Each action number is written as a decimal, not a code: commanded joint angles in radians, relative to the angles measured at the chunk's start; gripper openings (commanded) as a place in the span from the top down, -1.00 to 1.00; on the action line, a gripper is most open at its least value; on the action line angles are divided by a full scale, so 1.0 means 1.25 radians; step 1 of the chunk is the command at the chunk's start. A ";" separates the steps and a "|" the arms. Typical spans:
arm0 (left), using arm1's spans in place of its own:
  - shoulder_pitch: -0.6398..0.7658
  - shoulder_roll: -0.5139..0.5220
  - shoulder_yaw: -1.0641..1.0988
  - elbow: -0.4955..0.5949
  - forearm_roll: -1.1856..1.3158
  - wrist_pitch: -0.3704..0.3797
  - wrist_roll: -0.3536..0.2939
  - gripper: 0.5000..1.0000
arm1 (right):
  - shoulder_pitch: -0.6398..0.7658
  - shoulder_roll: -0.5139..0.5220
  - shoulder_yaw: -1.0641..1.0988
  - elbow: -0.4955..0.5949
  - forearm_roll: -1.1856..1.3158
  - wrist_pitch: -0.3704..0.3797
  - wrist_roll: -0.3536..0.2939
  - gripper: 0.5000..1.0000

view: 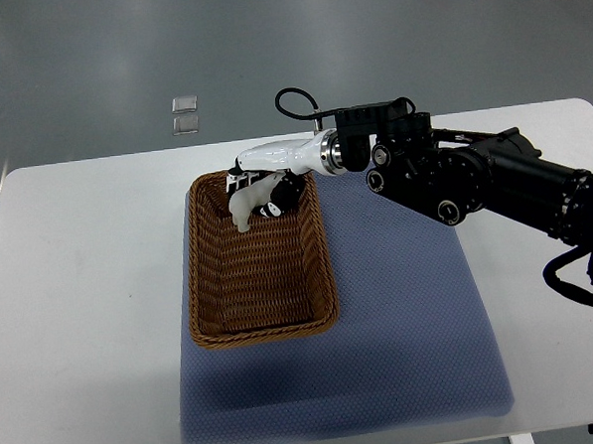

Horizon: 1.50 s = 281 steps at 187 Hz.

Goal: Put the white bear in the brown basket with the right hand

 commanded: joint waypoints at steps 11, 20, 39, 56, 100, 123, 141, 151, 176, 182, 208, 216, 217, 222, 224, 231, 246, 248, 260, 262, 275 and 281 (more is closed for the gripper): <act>0.000 0.000 0.000 0.000 0.000 0.000 0.000 -1.00 | -0.009 0.000 0.009 0.000 0.006 -0.024 0.000 -0.62; 0.000 0.000 0.000 0.000 0.000 0.000 0.000 -1.00 | -0.009 0.000 0.012 0.000 0.007 -0.031 0.000 -0.64; 0.000 0.000 0.000 0.000 0.000 0.000 0.000 -1.00 | -0.007 0.000 0.015 0.002 0.008 -0.034 0.004 -0.65; 0.000 0.000 0.000 0.000 0.000 0.000 0.000 -1.00 | -0.006 0.000 0.017 0.005 0.033 -0.034 0.006 -0.65; 0.000 0.000 0.000 0.000 0.000 0.000 0.000 -1.00 | -0.009 0.000 0.072 0.005 0.266 0.012 -0.001 -0.65; 0.000 0.000 0.000 0.000 0.000 0.000 0.000 -1.00 | -0.013 0.000 0.077 0.005 0.351 0.021 -0.001 -0.65; 0.000 0.000 0.000 0.000 0.000 0.000 0.000 -1.00 | -0.034 -0.003 0.090 0.005 0.413 0.008 -0.002 -0.65; 0.000 0.000 0.000 0.000 0.000 0.000 0.000 -1.00 | -0.050 -0.003 0.107 0.005 0.462 -0.001 -0.002 -0.65; 0.000 0.000 0.000 0.000 0.000 0.000 0.000 -1.00 | -0.089 -0.025 0.150 0.005 0.558 -0.006 -0.002 -0.65; 0.000 0.000 0.000 0.000 0.000 0.000 0.000 -1.00 | -0.101 -0.036 0.158 0.005 0.576 -0.004 -0.003 -0.65; 0.000 0.000 0.000 0.000 0.000 0.000 0.000 -1.00 | -0.144 -0.075 0.165 0.004 0.625 0.001 -0.003 -0.65; 0.000 0.000 0.000 0.000 0.000 0.000 0.000 -1.00 | -0.157 -0.091 0.171 0.004 0.646 0.004 -0.003 -0.65; 0.000 0.000 0.000 0.000 0.000 0.000 0.000 -1.00 | -0.157 -0.091 0.171 0.004 0.646 0.004 -0.003 -0.65; 0.000 0.000 0.000 0.000 0.000 0.000 0.000 -1.00 | -0.165 -0.101 0.177 0.004 0.665 0.006 -0.003 -0.66; 0.000 0.000 0.000 0.000 0.000 0.000 0.000 -1.00 | -0.168 -0.104 0.180 0.004 0.673 0.006 -0.005 -0.66; 0.000 0.000 0.000 0.000 0.000 0.000 0.000 -1.00 | -0.175 -0.114 0.184 0.004 0.700 0.007 -0.007 -0.67; 0.000 0.000 0.000 0.000 0.000 0.000 0.000 -1.00 | -0.189 -0.131 0.188 0.002 0.773 0.007 -0.028 -0.69; 0.000 0.000 0.000 0.000 0.000 0.000 0.000 -1.00 | -0.190 -0.134 0.188 0.002 0.784 0.007 -0.032 -0.69; 0.000 0.000 0.000 0.000 0.000 0.000 0.000 -1.00 | -0.196 -0.149 0.188 0.001 0.850 0.007 -0.055 -0.69; 0.000 0.000 0.000 0.000 0.000 0.000 0.000 -1.00 | -0.197 -0.151 0.188 0.001 0.862 0.007 -0.059 -0.69; 0.000 0.000 0.000 -0.001 0.000 0.000 0.000 -1.00 | -0.202 -0.161 0.188 0.000 0.943 0.007 -0.083 -0.69; 0.000 0.000 0.000 0.000 0.000 0.000 0.000 -1.00 | -0.206 -0.163 0.188 0.001 0.976 0.007 -0.089 -0.69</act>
